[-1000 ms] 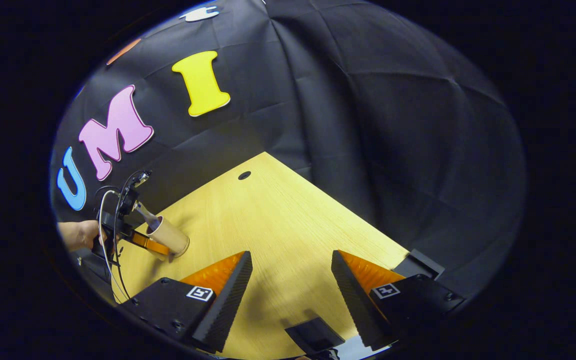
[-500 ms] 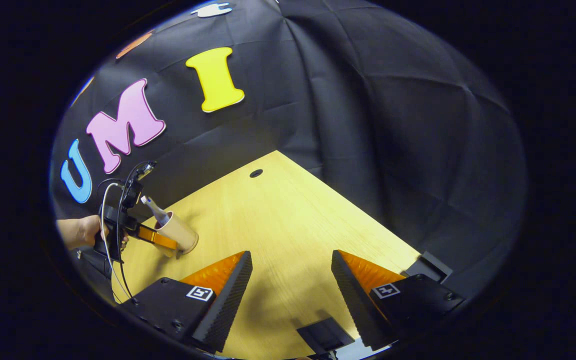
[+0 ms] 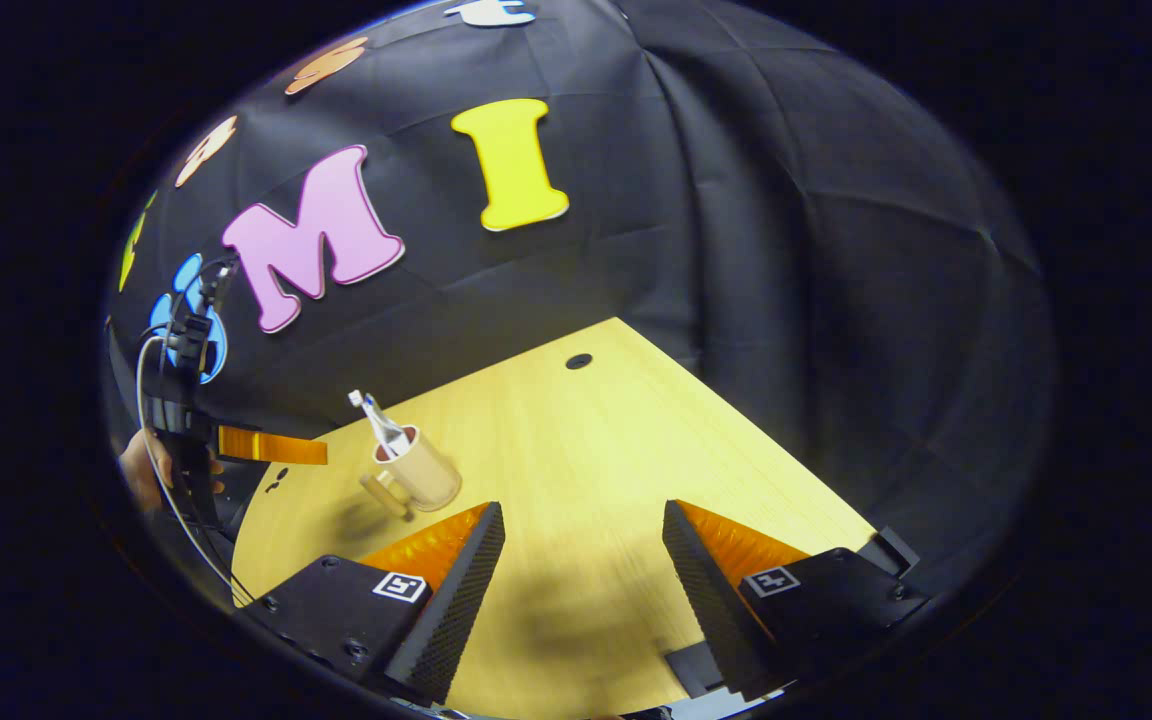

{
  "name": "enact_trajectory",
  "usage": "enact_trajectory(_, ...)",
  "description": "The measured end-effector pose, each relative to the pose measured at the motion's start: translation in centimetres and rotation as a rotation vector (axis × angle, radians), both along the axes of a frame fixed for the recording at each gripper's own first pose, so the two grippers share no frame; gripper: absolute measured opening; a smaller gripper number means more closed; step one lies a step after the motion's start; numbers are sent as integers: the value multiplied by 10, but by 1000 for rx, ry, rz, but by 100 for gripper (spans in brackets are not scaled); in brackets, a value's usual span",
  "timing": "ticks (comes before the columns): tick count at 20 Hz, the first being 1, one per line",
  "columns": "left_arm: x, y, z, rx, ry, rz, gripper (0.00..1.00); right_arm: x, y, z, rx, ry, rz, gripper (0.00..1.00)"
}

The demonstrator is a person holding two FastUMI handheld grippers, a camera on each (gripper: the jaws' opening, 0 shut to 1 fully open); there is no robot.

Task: Put the toothbrush and toothpaste on the desktop into the cup, then pick up the cup and place it on the coaster on the desktop.

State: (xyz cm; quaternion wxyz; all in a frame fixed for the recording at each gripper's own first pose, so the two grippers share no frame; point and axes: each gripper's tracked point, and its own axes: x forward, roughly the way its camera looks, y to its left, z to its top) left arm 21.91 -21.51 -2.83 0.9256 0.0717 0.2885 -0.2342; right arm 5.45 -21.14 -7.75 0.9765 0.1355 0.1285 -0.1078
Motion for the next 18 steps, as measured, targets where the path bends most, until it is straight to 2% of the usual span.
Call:
enact_trajectory(3,-54,24,32,-102,-74,24,98,1,15,26,-65,-30,29,98)
enact_trajectory(8,-121,71,61,-206,-223,84,98,-11,48,58,-110,-68,69,98)
enact_trajectory(16,-221,137,86,-276,-526,196,97,-58,99,54,-130,-64,124,98)
enact_trajectory(18,-246,144,76,-268,-543,207,97,-75,104,45,-123,-54,120,98)
